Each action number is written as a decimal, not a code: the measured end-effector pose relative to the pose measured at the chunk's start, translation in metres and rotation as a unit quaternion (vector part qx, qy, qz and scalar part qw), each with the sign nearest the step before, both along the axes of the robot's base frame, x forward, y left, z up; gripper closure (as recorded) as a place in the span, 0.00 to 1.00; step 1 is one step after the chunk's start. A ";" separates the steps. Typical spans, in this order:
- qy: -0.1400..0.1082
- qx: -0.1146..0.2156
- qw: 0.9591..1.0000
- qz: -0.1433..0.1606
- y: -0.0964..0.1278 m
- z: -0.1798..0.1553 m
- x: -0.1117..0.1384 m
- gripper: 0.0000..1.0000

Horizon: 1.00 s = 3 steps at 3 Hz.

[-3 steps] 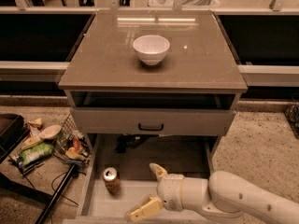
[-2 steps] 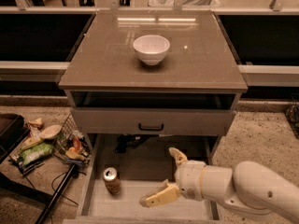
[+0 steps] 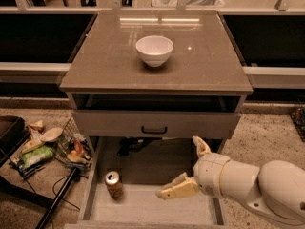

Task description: Place orange can into middle drawer

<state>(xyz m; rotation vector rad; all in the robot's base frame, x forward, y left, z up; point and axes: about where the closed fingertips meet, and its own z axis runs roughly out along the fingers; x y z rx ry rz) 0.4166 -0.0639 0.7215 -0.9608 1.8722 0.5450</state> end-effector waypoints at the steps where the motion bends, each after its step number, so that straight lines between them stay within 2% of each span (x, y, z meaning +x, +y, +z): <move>1: -0.003 -0.001 1.000 -0.001 0.002 -0.001 0.001 0.00; 2: -0.025 -0.011 0.999 -0.017 -0.004 0.014 0.028 0.00; 3: -0.052 -0.045 0.997 -0.041 -0.019 0.048 0.070 0.00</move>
Offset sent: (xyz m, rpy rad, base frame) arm 0.0705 -0.0140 0.0386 -0.0431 -0.1158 -0.0790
